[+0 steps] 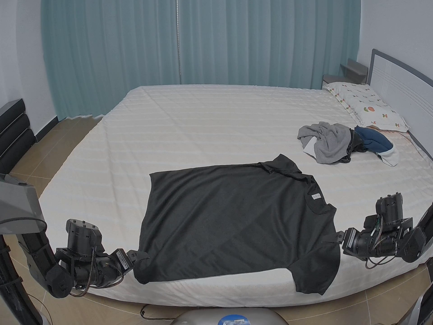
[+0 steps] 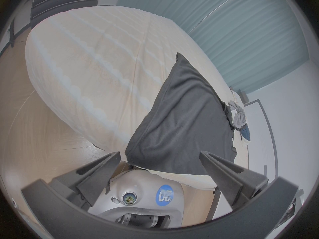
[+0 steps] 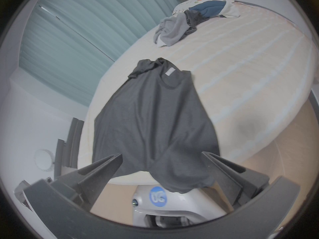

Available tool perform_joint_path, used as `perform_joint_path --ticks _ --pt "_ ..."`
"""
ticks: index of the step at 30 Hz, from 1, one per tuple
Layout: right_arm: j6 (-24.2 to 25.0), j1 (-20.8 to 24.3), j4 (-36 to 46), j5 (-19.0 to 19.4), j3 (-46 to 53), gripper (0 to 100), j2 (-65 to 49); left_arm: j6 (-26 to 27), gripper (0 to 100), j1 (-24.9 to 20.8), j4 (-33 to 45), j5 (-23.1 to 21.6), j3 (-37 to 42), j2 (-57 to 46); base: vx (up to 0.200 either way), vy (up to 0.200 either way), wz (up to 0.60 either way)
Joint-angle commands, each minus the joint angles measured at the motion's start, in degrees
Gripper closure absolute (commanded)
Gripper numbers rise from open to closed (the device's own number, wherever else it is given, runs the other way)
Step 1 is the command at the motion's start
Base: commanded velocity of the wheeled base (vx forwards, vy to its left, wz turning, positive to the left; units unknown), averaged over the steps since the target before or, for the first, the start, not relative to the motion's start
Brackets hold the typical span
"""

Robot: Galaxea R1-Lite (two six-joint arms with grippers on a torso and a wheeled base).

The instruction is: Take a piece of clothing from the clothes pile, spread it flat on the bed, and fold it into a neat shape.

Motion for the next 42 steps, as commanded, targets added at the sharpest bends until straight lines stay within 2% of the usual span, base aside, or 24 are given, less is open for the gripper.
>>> perform_joint_path --ticks 1,5,7,10,22,28,40,42 --pt "3.2 3.6 -0.2 1.0 -2.6 0 1.3 -1.3 0 0.3 -0.1 -0.1 -1.0 -1.0 0.0 0.0 0.0" --pt "6.5 4.3 -0.3 1.8 -2.7 0 2.1 -2.3 0 1.3 0.0 -0.2 -1.7 -0.5 0.0 0.2 0.0" --pt "8.9 4.1 -0.6 5.3 -2.6 0 2.0 -2.3 0 1.4 -0.1 -0.2 -1.8 -0.5 0.0 0.2 0.0" --pt "10.7 3.8 -1.1 7.7 -2.5 0 2.4 -2.3 0 1.4 -0.1 -0.2 -1.9 -0.5 0.0 0.0 0.0" --pt "12.4 3.6 -1.2 8.0 -2.2 0 4.2 -2.4 0 1.6 -0.1 -0.2 -2.4 0.3 0.0 0.0 0.0" --pt "12.3 3.6 -1.2 8.1 -1.9 0 4.1 -2.3 0 1.4 0.0 -0.1 -2.4 0.6 0.2 0.0 0.0" --pt "12.3 3.6 -1.2 8.1 -2.0 0 4.1 -2.6 0 1.0 0.0 -0.1 -2.3 0.7 0.0 0.0 0.0" --pt "12.3 3.6 -1.2 8.1 -1.9 0 4.2 -2.9 0 1.0 0.0 -0.1 -2.4 1.1 0.0 -0.2 0.0"
